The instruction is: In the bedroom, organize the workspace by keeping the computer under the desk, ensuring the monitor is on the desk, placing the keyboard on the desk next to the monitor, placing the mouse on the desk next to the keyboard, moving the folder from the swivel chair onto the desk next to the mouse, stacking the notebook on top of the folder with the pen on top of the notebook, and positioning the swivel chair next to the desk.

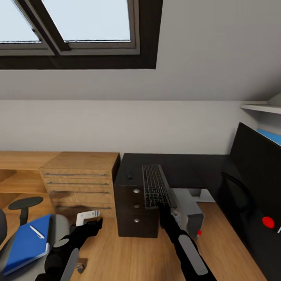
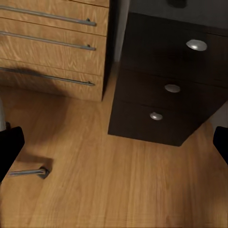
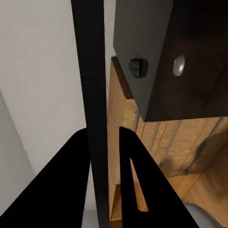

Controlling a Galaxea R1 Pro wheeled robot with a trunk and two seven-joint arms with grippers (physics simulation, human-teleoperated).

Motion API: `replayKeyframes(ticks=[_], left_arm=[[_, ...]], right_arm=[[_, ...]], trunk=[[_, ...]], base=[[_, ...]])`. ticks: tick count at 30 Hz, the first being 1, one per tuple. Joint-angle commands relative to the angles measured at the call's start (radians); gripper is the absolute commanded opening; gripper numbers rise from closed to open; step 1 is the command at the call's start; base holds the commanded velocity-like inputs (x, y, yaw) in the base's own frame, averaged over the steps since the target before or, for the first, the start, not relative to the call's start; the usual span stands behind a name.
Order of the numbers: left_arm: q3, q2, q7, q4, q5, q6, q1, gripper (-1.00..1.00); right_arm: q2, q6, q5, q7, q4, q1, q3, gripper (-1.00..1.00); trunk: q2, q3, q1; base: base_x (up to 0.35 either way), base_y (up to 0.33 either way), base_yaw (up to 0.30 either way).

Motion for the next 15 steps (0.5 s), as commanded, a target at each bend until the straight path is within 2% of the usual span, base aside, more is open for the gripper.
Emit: replayKeyframes(ticks=[1, 5, 7, 8, 15], left_arm=[[-0.001, 0.0, 0.009, -0.001, 0.011, 0.004, -0.001, 1.0], [-0.001, 0.0, 0.008, -0.001, 0.012, 0.008, -0.001, 1.0], [-0.002, 0.0, 0.008, -0.001, 0.012, 0.009, -0.001, 1.0], [-0.002, 0.0, 0.007, -0.001, 0.012, 0.011, -0.001, 1.0], [-0.001, 0.0, 0.007, -0.001, 0.012, 0.011, -0.001, 1.0]], right_arm=[[0.0, 0.0, -0.011, 0.002, 0.0, -0.001, 0.0, -1.0], [0.001, -0.05, -0.011, 0.003, 0.01, -0.001, 0.002, -1.0], [0.001, -0.075, -0.011, 0.003, 0.037, -0.001, 0.004, -1.0], [0.003, -0.111, -0.01, 0.003, 0.074, -0.001, 0.005, -1.0], [0.005, -0.128, -0.009, 0.003, 0.084, -0.001, 0.007, -1.0]], trunk=[[-0.001, -0.001, 0.001], [-0.001, -0.001, 0.001], [-0.001, -0.001, 0.001], [-0.001, -0.001, 0.001], [-0.001, -0.001, 0.001]], base=[[0.326, 0.11, 0.0], [0.326, 0.112, 0.0], [0.326, 0.098, 0.0], [0.326, 0.018, 0.0], [0.326, 0.028, 0.0]])
